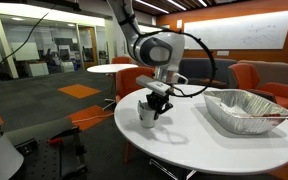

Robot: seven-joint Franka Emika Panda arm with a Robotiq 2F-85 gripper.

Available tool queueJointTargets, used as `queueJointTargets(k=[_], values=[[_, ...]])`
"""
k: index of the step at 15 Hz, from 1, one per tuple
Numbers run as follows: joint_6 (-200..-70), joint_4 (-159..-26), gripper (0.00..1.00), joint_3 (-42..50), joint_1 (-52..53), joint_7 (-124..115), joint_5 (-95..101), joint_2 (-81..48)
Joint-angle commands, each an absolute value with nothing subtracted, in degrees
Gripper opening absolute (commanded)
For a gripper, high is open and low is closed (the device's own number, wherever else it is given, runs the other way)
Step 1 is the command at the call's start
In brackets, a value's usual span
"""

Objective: Move the cup

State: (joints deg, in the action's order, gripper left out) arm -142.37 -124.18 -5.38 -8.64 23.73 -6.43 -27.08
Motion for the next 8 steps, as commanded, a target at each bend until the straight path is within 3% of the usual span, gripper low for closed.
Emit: queueJointTargets(k=[1,8], values=[[-143.6,-129.7,0.03,-5.0,-5.3,17.9,-5.6,-22.1],[-145.8,-130.0,0.03,-3.4,2.1,2.0,-3.5,-23.0]])
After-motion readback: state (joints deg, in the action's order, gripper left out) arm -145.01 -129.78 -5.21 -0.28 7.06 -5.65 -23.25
